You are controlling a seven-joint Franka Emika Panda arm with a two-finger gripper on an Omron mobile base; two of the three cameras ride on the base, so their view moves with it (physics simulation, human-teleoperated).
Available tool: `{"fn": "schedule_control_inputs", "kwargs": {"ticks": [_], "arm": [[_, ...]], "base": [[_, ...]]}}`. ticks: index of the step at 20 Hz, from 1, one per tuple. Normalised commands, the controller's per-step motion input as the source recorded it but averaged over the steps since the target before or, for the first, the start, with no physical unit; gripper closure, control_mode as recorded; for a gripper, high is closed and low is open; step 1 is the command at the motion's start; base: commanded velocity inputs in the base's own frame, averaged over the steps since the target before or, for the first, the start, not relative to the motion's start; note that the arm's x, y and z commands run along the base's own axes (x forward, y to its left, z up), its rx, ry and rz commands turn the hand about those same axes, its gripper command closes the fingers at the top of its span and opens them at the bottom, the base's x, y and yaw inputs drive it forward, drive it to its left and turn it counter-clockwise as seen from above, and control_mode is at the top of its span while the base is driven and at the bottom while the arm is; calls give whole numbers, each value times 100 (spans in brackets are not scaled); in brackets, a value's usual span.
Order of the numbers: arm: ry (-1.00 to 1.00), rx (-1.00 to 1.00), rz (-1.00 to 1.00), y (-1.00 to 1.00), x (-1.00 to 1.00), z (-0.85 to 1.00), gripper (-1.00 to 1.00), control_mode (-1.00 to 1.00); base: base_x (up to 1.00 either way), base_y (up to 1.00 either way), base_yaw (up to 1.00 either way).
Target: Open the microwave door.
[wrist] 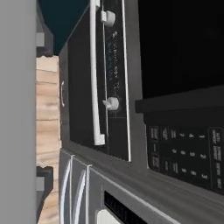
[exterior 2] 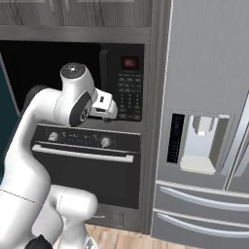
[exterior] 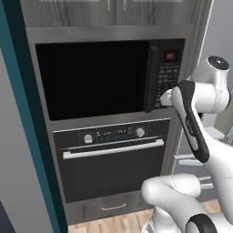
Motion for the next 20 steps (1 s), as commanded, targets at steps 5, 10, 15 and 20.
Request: {"fn": "schedule_control_inputs", "kwargs": {"ticks": [5, 10, 15, 20], "arm": [[-30, 3, -15, -9, 76, 46, -100, -100], [-33, 0, -18, 4, 72, 42, -100, -100], [-22, 0, -3, 33, 43, -4, -100, -100], [-5, 1, 0, 35, 10, -11, -100, -100]], "base": [[0, 0, 0], [0, 0, 0], [0, 0, 0], [0, 0, 0]]}}
